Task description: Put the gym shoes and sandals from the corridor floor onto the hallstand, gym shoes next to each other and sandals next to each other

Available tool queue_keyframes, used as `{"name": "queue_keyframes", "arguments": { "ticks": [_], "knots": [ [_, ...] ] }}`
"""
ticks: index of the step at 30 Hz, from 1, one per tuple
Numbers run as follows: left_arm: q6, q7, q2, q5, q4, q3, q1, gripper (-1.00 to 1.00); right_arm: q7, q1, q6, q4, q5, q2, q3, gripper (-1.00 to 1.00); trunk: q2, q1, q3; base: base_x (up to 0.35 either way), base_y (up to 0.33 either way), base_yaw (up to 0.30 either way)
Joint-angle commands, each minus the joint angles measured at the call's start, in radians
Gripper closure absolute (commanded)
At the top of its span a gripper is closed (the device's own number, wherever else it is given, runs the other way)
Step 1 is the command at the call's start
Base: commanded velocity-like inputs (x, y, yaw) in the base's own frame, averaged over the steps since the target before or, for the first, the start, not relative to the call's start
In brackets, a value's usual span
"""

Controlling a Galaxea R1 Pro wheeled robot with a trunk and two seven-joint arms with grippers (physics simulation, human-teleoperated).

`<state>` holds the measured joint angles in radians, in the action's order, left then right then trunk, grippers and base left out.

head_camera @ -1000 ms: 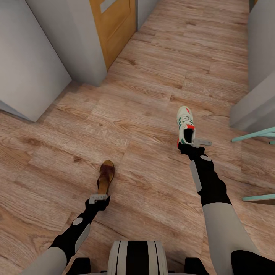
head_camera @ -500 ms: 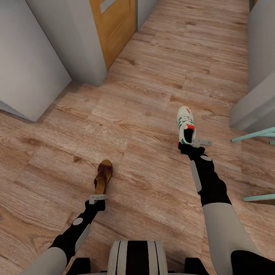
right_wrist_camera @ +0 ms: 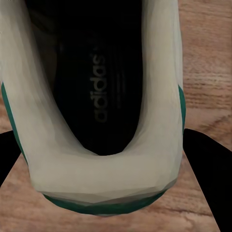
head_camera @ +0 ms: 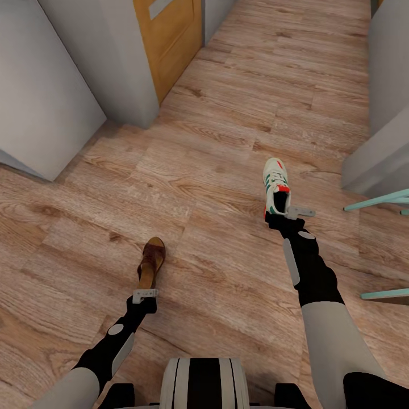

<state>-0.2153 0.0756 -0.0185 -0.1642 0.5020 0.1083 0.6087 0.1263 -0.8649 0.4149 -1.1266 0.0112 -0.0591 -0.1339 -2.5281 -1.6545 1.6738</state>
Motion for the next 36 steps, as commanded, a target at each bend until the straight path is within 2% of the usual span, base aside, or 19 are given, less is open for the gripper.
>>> {"name": "queue_keyframes", "arguments": {
  "ticks": [1,12,25,29,30,32,33,34,36],
  "knots": [
    [-0.003,0.000,-0.001,-0.008,-0.002,0.004,0.000,1.00,0.002,-0.001,0.005,-0.002,0.001,-0.001,-0.001,1.00,0.000,0.000,0.001,0.000,0.000,0.000],
    [-0.003,0.000,-0.001,-0.008,-0.002,0.004,0.000,1.00,0.001,-0.001,0.005,-0.002,0.001,-0.001,-0.001,1.00,0.000,0.000,0.001,0.000,0.000,0.000],
    [-0.003,0.001,-0.002,-0.009,0.005,0.002,0.000,1.00,0.002,0.000,0.005,-0.002,0.001,-0.001,0.000,1.00,0.003,0.006,-0.050,0.000,0.000,0.000],
    [0.005,-0.001,-0.001,-0.009,0.069,0.001,0.000,1.00,0.002,0.000,0.005,-0.001,0.001,-0.002,-0.001,1.00,0.004,0.008,-0.065,0.000,0.000,0.000],
    [0.014,-0.002,-0.001,-0.009,0.092,0.000,0.000,1.00,0.002,0.000,0.005,0.000,0.002,-0.002,-0.001,1.00,0.004,0.008,-0.069,0.000,0.000,0.000],
    [0.141,-0.002,-0.001,-0.009,0.186,-0.001,0.001,1.00,0.003,0.000,0.004,0.000,0.005,-0.001,-0.001,1.00,0.005,0.009,-0.077,0.000,0.000,0.000],
    [0.165,-0.002,-0.001,-0.009,0.205,-0.001,0.001,1.00,0.003,0.000,0.004,0.000,0.007,-0.001,-0.001,1.00,0.005,0.010,-0.081,0.000,0.000,0.000],
    [0.233,-0.002,-0.001,-0.010,0.269,-0.001,0.002,1.00,0.003,0.000,0.004,0.001,0.009,-0.001,0.000,1.00,0.005,0.010,-0.085,0.000,0.000,0.000],
    [0.300,-0.002,-0.001,-0.010,0.360,-0.001,0.002,1.00,0.004,0.000,0.004,0.001,0.012,-0.002,0.000,1.00,0.005,0.011,-0.092,0.000,0.000,0.000]
  ]
}}
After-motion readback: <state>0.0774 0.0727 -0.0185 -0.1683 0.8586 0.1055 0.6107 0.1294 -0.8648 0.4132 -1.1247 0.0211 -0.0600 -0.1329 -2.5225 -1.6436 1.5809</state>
